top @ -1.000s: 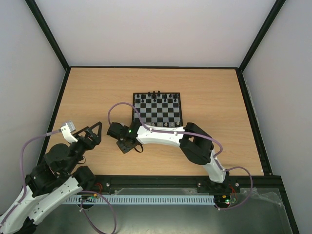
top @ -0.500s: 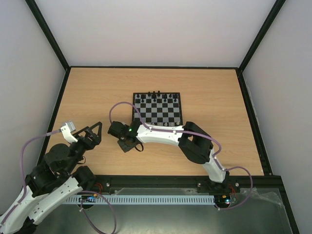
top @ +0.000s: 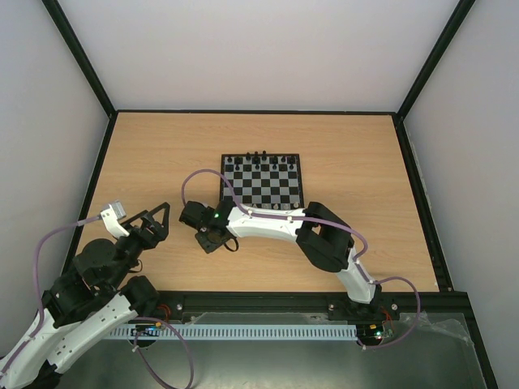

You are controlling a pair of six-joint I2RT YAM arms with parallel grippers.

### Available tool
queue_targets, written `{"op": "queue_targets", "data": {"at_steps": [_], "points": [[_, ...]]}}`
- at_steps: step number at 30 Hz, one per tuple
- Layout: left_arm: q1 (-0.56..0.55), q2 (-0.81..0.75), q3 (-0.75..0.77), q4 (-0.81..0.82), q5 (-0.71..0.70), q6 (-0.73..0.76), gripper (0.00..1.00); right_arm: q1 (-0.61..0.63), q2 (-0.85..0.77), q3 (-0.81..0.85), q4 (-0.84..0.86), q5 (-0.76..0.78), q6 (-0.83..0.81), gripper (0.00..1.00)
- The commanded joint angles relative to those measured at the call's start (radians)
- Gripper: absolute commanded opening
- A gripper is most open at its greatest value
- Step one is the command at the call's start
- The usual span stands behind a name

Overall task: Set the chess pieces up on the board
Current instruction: Pick up the chess piece at the center of the board.

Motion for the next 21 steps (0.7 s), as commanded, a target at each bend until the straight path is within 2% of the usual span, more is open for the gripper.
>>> {"op": "queue_targets", "data": {"at_steps": [1, 13, 18, 21], "points": [[-0.003, -0.008, 0.017, 0.006, -0.018, 0.003, 1.0, -0.005, 0.04, 0.017, -0.041, -0.013, -0.013, 0.18], [-0.003, -0.009, 0.018, 0.006, -0.018, 0.002, 1.0, -0.005, 0.054, 0.018, -0.042, -0.026, -0.015, 0.18], [-0.002, -0.009, 0.018, 0.004, -0.017, 0.002, 0.99, -0.005, 0.044, 0.018, -0.041, -0.019, -0.014, 0.1], [-0.003, -0.007, 0.017, 0.007, -0.018, 0.003, 0.99, -0.004, 0.029, 0.019, -0.039, -0.014, -0.013, 0.1]]}}
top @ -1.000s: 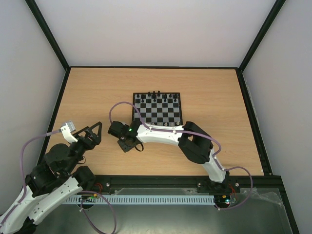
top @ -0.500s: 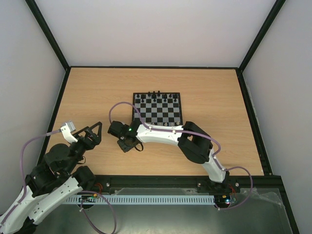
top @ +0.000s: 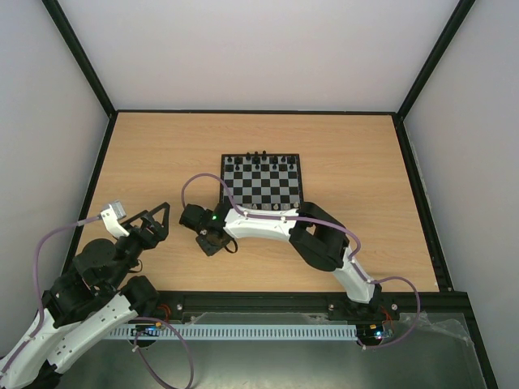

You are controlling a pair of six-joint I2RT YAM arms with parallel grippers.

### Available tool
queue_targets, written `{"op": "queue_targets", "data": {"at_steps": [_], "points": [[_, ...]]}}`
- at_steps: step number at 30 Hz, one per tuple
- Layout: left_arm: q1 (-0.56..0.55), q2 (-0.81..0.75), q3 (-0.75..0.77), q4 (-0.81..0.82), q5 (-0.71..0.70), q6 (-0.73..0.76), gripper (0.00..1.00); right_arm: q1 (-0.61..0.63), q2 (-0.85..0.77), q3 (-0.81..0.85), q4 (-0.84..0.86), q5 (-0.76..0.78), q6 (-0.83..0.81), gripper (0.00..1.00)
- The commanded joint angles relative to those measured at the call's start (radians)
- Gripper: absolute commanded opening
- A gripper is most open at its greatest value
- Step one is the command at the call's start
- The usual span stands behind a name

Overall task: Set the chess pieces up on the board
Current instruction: Pick up the chess piece at the center of the board.

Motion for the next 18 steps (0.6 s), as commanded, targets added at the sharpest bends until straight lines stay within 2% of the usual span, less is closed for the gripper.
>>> {"op": "queue_targets", "data": {"at_steps": [1, 4, 6, 7, 15, 18], "points": [[-0.002, -0.007, 0.019, 0.006, -0.018, 0.003, 0.99, -0.002, -0.021, 0.015, -0.039, 0.007, 0.0, 0.11], [-0.002, -0.004, 0.019, 0.005, -0.018, 0.005, 0.99, -0.003, -0.029, 0.022, -0.047, 0.014, -0.004, 0.15], [-0.002, -0.004, 0.018, 0.007, -0.018, 0.005, 1.0, -0.003, -0.026, 0.029, -0.053, 0.018, -0.007, 0.24], [-0.003, -0.003, 0.019, 0.007, -0.018, 0.005, 0.99, -0.003, -0.023, 0.031, -0.056, 0.02, -0.007, 0.25], [-0.003, -0.002, 0.019, 0.008, -0.018, 0.006, 1.0, -0.003, -0.039, 0.031, -0.055, 0.021, -0.006, 0.26], [-0.001, -0.001, 0.017, 0.01, -0.018, 0.006, 1.0, -0.003, -0.046, 0.034, -0.057, 0.026, -0.006, 0.23]]}}
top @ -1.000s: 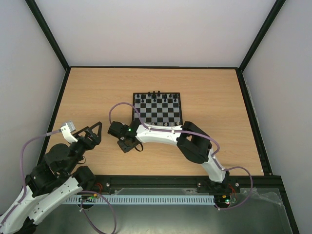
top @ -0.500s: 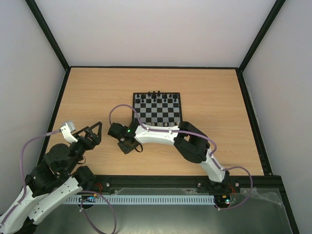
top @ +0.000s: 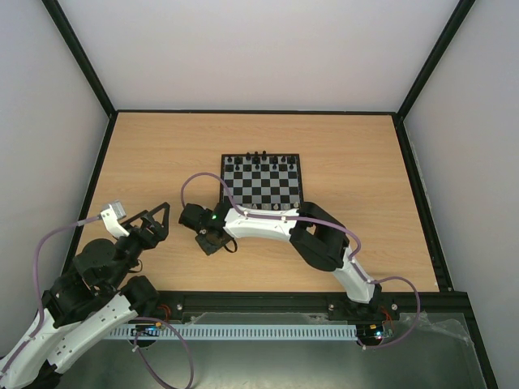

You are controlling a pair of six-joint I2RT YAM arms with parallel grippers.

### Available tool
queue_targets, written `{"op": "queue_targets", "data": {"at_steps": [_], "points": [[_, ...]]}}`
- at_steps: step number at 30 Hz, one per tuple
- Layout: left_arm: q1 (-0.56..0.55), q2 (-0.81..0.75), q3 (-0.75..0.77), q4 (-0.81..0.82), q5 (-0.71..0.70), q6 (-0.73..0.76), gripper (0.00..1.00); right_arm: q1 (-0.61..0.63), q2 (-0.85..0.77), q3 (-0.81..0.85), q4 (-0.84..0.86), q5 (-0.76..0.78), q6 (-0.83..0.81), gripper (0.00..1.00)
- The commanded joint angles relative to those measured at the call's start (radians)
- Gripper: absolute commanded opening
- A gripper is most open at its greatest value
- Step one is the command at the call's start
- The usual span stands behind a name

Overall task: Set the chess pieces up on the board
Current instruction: Pick up the chess piece at the center of the board.

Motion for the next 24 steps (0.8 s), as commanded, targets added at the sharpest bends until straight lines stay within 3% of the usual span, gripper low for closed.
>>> {"op": "queue_targets", "data": {"at_steps": [1, 11, 18, 24], "points": [[-0.002, -0.001, 0.018, 0.009, -0.018, 0.006, 1.0, -0.003, -0.045, 0.025, -0.058, 0.017, -0.004, 0.22], [-0.003, 0.002, 0.015, 0.011, -0.019, 0.008, 0.99, -0.003, -0.062, 0.025, -0.059, 0.018, -0.004, 0.22], [-0.002, 0.0, 0.014, 0.011, -0.019, 0.008, 0.99, -0.003, -0.064, 0.019, -0.057, 0.019, -0.004, 0.06], [-0.002, 0.0, 0.014, 0.011, -0.019, 0.007, 0.99, -0.003, -0.128, 0.009, -0.058, 0.036, -0.004, 0.05]]}}
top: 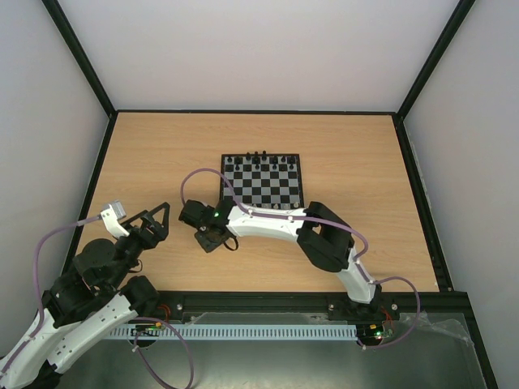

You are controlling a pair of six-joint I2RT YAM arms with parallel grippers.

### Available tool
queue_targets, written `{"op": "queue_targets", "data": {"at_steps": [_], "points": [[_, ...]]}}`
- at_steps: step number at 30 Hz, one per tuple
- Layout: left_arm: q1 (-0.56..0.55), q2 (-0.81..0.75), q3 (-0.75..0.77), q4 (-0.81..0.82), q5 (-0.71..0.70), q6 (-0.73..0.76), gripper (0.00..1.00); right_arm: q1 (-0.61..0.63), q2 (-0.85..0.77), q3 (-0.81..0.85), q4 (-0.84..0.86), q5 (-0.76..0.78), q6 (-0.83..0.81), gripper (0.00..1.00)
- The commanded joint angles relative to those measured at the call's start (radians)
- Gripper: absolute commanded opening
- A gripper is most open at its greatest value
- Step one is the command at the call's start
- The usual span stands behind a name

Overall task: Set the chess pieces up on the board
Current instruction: Pick up the chess piece at the center of the board, then place the chess piece on the chessboard.

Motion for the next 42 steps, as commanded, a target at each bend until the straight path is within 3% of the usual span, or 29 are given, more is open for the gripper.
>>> {"op": "queue_targets", "data": {"at_steps": [1, 8, 18, 28, 42], "points": [[-0.002, 0.0, 0.015, 0.011, -0.019, 0.006, 1.0, -0.003, -0.112, 0.009, -0.064, 0.036, -0.006, 0.05], [-0.002, 0.0, 0.016, 0.012, -0.019, 0.006, 1.0, -0.032, -0.235, 0.013, -0.149, 0.1, -0.019, 0.05], [-0.002, 0.001, 0.015, 0.012, -0.015, 0.008, 1.0, -0.174, -0.326, -0.153, -0.143, 0.096, -0.038, 0.05], [-0.002, 0.003, 0.014, 0.015, -0.005, 0.006, 0.99, -0.229, -0.289, -0.229, -0.07, 0.051, -0.049, 0.05], [-0.002, 0.004, 0.014, 0.017, -0.005, 0.005, 1.0, -0.25, -0.201, -0.197, -0.041, 0.016, -0.066, 0.05]]}}
